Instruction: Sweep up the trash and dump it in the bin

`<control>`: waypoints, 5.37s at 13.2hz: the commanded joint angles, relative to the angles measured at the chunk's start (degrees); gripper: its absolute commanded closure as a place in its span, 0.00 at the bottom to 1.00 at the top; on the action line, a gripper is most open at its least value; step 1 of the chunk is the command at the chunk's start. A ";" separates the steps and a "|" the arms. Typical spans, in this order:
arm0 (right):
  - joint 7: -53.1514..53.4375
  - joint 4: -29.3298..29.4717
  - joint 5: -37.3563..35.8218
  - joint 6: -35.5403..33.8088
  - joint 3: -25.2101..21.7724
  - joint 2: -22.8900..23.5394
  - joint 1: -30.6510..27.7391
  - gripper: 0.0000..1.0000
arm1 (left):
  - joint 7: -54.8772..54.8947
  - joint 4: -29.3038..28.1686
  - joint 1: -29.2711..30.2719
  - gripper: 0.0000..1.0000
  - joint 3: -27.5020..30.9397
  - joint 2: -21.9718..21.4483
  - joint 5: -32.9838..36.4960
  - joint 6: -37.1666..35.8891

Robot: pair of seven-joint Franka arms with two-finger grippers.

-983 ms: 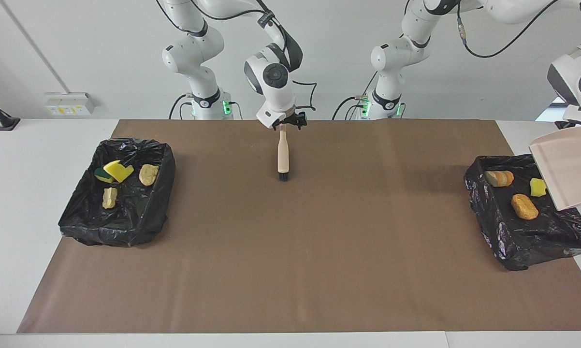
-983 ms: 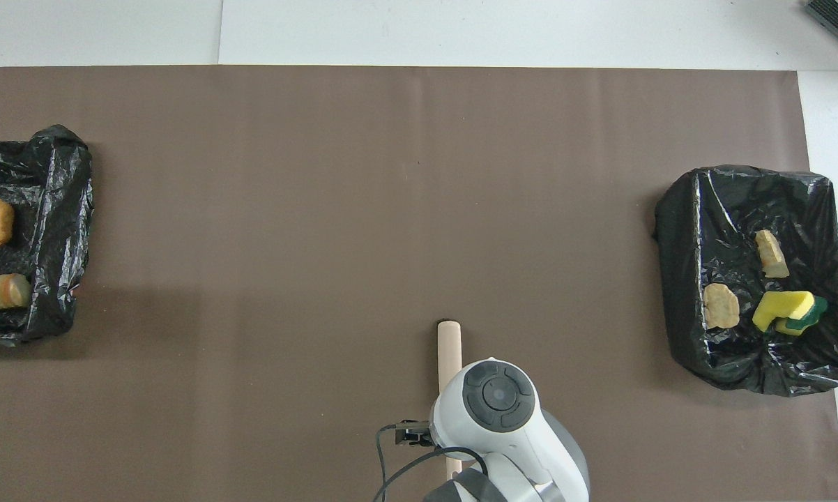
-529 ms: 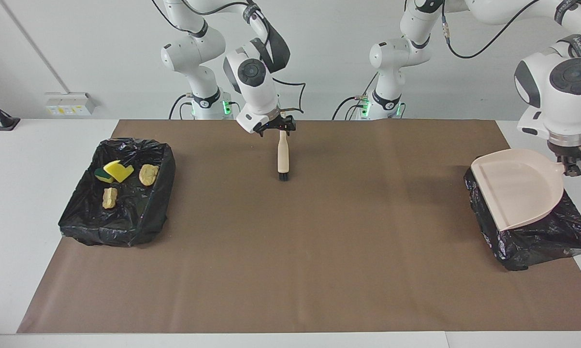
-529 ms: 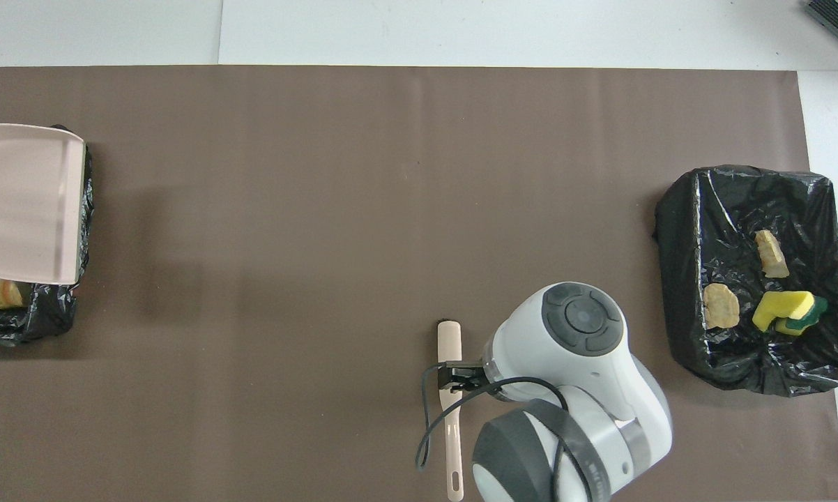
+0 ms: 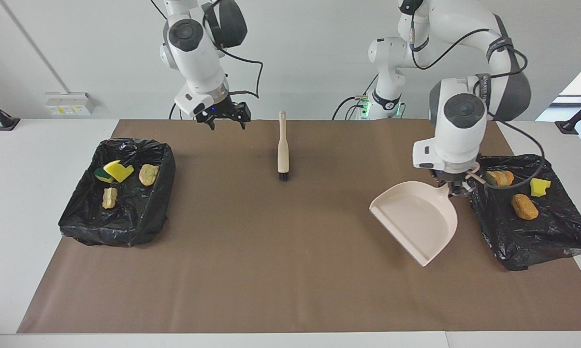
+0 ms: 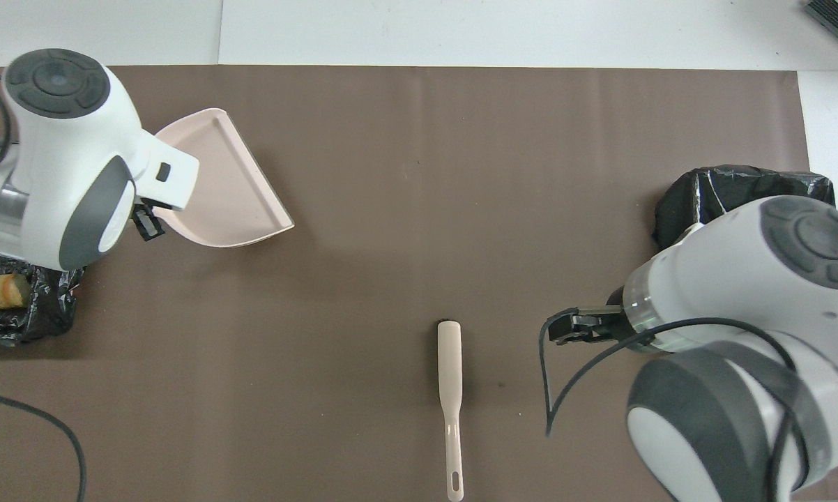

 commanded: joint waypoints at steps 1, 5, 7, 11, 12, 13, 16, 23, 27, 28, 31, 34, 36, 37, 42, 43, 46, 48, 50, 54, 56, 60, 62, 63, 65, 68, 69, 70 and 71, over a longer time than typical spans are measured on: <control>-7.85 3.95 -1.62 -2.08 -3.03 0.32 -4.20 0.00 | -14.26 0.40 -5.81 1.00 1.16 2.12 -4.33 1.75; -13.56 10.97 -9.07 -1.29 -2.69 3.03 -10.54 0.00 | -35.11 1.45 -13.46 1.00 1.16 5.71 -12.15 5.35; -15.68 17.02 -8.84 -3.30 -2.51 3.92 -13.09 0.00 | -47.75 6.69 -15.94 1.00 1.16 10.10 -14.08 5.27; -15.07 17.41 -6.28 -6.74 -2.16 2.70 -16.18 0.00 | -59.65 21.57 -22.53 1.00 1.69 21.98 -14.88 3.77; -15.25 17.75 -6.80 -7.09 -2.34 2.87 -16.00 0.00 | -61.85 22.71 -22.71 1.00 1.52 22.43 -14.97 4.21; -15.42 17.93 -7.68 -8.48 -2.69 2.70 -15.48 0.00 | -64.05 23.86 -22.80 1.00 1.08 23.21 -15.06 4.65; -15.60 23.46 -7.08 -15.36 -2.51 3.75 -16.35 0.00 | -70.02 25.89 -23.24 1.00 0.11 24.45 -17.78 7.18; -16.04 20.04 -7.25 -11.14 -2.60 2.34 -16.00 0.00 | -71.80 23.96 -24.29 0.92 0.11 24.19 -22.09 10.98; -15.95 19.95 -7.16 -10.52 -2.60 2.25 -15.56 0.00 | -71.71 23.43 -24.47 0.46 0.11 23.75 -21.83 10.89; -15.86 19.87 -7.16 -10.52 -2.60 2.25 -15.56 0.00 | -71.80 23.43 -24.38 0.26 0.20 23.66 -21.31 10.63; -15.95 19.95 -7.16 -10.52 -2.60 2.25 -15.56 0.00 | -71.37 19.33 -23.60 0.00 0.37 18.51 -21.39 10.62; -15.86 19.87 -7.16 -10.35 -2.60 2.25 -15.65 0.00 | -70.75 3.26 -19.56 0.00 0.72 4.19 -21.39 10.72; -17.43 19.87 -7.51 -8.86 -2.69 2.34 -15.65 0.00 | -65.16 -5.18 -16.23 0.00 0.81 -3.81 -20.95 11.76; -17.88 19.78 -7.60 -7.89 -2.69 2.34 -15.65 0.00 | -61.56 -9.31 -13.68 0.00 0.73 -8.20 -20.95 11.77; -17.62 19.69 -7.25 -7.53 -2.60 2.34 -15.65 0.00 | -44.67 -14.81 -0.77 0.00 0.81 -23.87 -20.86 1.07; -17.53 19.52 -7.25 -7.62 -2.60 2.26 -15.56 0.00 | -42.30 -13.76 2.48 0.00 0.81 -25.28 -20.86 -1.39; -17.62 19.43 -7.25 -7.71 -2.60 2.25 -15.56 0.00 | -34.38 -3.16 8.39 0.00 0.81 -24.51 -20.77 -11.84; -17.45 19.52 -7.16 -7.62 -2.51 2.25 -15.56 0.00 | -34.27 4.49 8.75 0.00 0.81 -21.27 -20.69 -18.26; -17.36 19.52 -7.16 -7.62 -2.43 2.25 -15.56 0.00 | -34.27 13.71 8.75 0.00 0.90 -16.53 -19.29 -24.94; -17.36 19.69 -7.25 -8.15 -2.34 2.34 -15.56 0.00 | -34.27 19.91 8.49 0.00 0.64 -13.07 -19.02 -28.84; -17.36 19.69 -7.16 -8.23 -2.25 2.34 -15.56 0.00 | -33.92 19.21 8.66 0.00 0.72 -14.21 -18.84 -28.13; -17.36 19.69 -7.25 -8.15 -2.25 2.34 -15.56 0.00 | -33.92 19.21 8.75 0.00 0.72 -14.13 -18.75 -27.61; -17.45 19.69 -7.16 -8.32 -2.25 2.34 -15.56 0.00 | -33.84 19.30 8.32 0.00 0.72 -13.96 -17.97 -28.22; -17.36 19.69 -7.16 -8.84 -2.25 2.26 -15.47 0.00 | -33.83 19.30 7.97 0.00 0.72 -13.87 -17.35 -28.31; -17.45 19.78 -7.16 -8.94 -2.25 2.34 -15.47 0.00 | -33.75 19.30 6.91 0.00 1.68 -14.40 -16.91 -28.31; -17.36 19.78 -7.25 -8.94 -2.25 2.34 -15.47 0.00 | -33.39 19.21 5.15 0.00 3.36 -14.75 -16.56 -28.75; -17.36 19.78 -7.16 -8.94 -2.25 2.34 -15.47 0.00 | -33.39 19.21 5.24 0.00 3.36 -15.10 -16.73 -28.75; -17.36 19.78 -7.16 -8.94 -2.25 2.34 -15.47 0.00 | -33.39 19.21 6.11 0.00 3.36 -15.01 -17.25 -28.75; -17.36 19.78 -7.16 -8.94 -2.25 2.34 -15.47 0.00 | -33.39 18.86 5.86 0.00 3.36 -15.01 -17.26 -28.66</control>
